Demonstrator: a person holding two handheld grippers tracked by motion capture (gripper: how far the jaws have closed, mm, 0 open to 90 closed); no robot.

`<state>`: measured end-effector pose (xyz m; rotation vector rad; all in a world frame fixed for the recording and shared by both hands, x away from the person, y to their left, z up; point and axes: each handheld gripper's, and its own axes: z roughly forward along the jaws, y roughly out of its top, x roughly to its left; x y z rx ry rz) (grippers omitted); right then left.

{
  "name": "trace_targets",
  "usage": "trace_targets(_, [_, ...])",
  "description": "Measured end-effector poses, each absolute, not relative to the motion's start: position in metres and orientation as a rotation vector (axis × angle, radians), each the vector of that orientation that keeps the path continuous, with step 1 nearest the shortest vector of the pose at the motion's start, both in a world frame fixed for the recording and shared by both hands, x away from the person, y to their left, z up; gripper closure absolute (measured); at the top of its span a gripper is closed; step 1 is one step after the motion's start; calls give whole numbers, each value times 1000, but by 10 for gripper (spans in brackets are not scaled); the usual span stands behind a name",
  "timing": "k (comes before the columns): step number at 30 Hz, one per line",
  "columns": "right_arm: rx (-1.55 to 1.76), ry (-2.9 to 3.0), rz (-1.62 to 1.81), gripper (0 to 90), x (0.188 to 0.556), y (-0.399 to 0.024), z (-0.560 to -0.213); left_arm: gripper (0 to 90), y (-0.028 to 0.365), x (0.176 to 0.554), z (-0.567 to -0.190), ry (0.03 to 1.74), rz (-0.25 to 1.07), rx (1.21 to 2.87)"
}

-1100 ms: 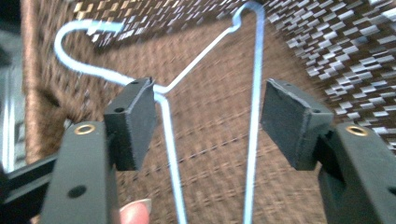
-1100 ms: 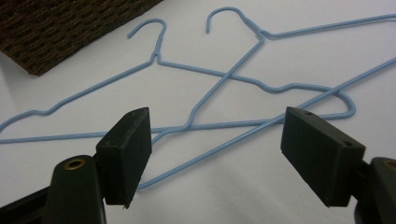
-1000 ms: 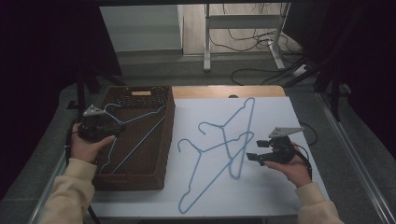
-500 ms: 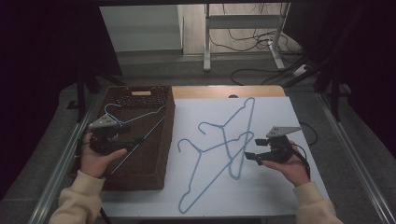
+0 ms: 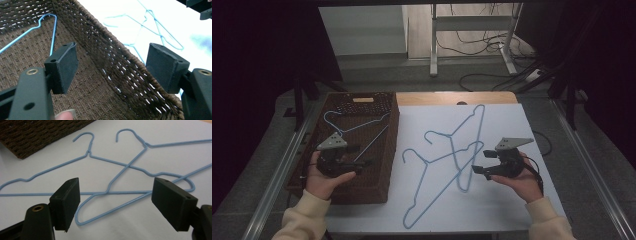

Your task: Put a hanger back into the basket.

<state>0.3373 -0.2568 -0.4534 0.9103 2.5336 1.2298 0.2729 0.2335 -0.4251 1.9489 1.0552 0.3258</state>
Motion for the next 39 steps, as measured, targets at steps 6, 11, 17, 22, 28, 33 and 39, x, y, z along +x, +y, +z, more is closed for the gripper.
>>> trace_targets(6, [951,2503,1238,223,335,-259,-452,252,234,271,-425,1052,316,1936])
trace_targets(11, [974,2497,1234,211,336,-259,-451,252,231,270,-425,1043,309,1939])
trace_targets(17, [1001,2486,1217,209,337,-255,-451,251,226,267,-428,1039,298,1957])
trace_targets(22, [1014,2494,1185,215,340,-249,-454,251,226,266,-425,1031,298,1956])
trace_targets(28, [1026,2511,1092,250,346,-237,-459,251,225,267,-426,1034,290,1964])
trace_targets(33, [1025,2515,1046,273,350,-225,-461,252,224,266,-425,1025,291,1965])
trace_targets(39, [1040,2527,988,303,356,-212,-466,253,223,264,-424,1019,292,1968])
